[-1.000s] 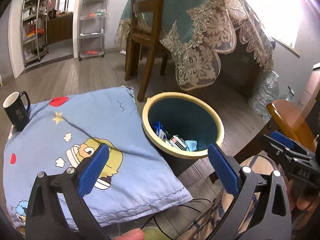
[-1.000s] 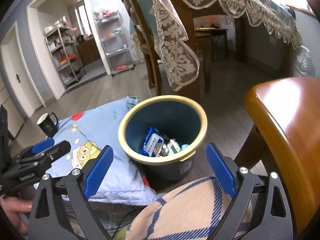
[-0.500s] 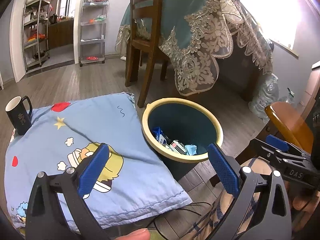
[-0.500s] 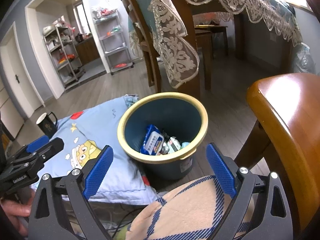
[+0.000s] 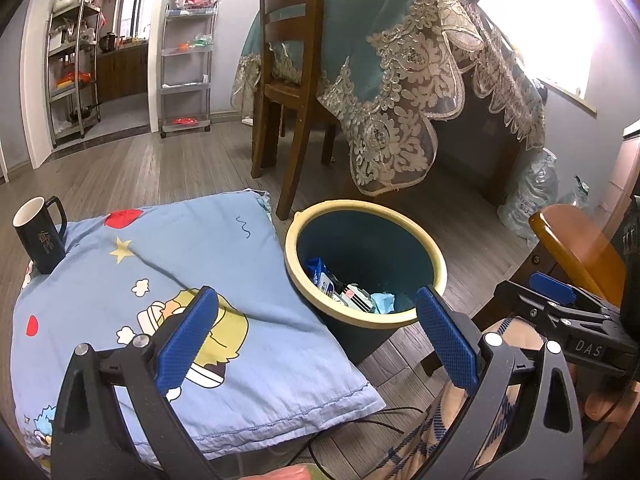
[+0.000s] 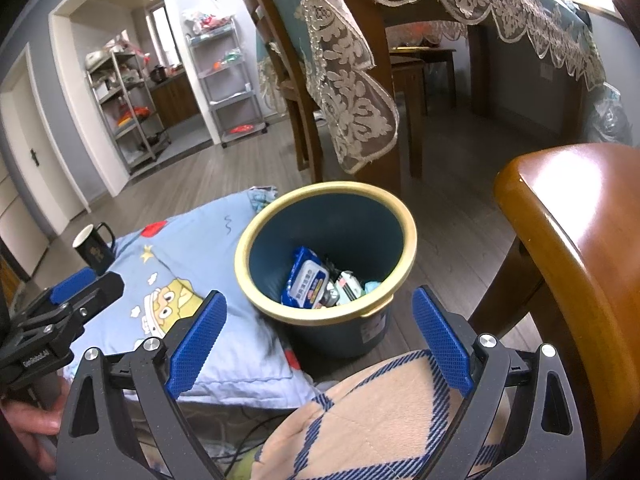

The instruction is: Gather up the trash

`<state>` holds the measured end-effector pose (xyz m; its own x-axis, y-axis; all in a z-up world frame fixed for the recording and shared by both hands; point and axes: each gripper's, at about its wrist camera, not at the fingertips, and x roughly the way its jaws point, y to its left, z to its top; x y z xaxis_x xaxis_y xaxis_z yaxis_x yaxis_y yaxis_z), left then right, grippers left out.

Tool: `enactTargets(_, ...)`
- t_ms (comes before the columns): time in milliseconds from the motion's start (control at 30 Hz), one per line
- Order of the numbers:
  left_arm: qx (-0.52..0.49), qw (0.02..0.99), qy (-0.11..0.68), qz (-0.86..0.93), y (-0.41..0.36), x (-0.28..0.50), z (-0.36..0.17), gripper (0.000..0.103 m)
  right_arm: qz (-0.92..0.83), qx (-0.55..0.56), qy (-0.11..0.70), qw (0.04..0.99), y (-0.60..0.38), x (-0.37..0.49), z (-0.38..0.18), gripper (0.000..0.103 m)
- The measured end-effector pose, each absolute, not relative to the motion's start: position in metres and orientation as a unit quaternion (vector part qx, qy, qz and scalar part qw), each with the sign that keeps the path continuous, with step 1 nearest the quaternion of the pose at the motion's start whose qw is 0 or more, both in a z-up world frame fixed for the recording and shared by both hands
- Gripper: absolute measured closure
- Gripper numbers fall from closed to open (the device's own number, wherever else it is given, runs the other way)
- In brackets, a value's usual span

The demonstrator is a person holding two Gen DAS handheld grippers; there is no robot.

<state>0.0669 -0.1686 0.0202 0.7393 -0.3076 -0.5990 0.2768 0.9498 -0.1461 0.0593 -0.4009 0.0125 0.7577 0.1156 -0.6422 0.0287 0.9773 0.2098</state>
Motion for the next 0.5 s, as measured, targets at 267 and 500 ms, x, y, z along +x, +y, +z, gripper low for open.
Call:
enactTargets(267, -0.023, 0.932, 0.325, -0.157, -0.1681, 0.0672, 0.0205, 0.006, 0.024, 0.104, 0.348, 0.932, -0.4009, 0.0591, 0.0122, 0.010)
enactTargets(500, -0.023, 0.932, 0.325, -0.158, -0.1680, 0.0673, 0.0205, 0.006, 0.024, 0.104, 0.348, 0.931, -0.4011, 0.0593, 0.0123, 0.010)
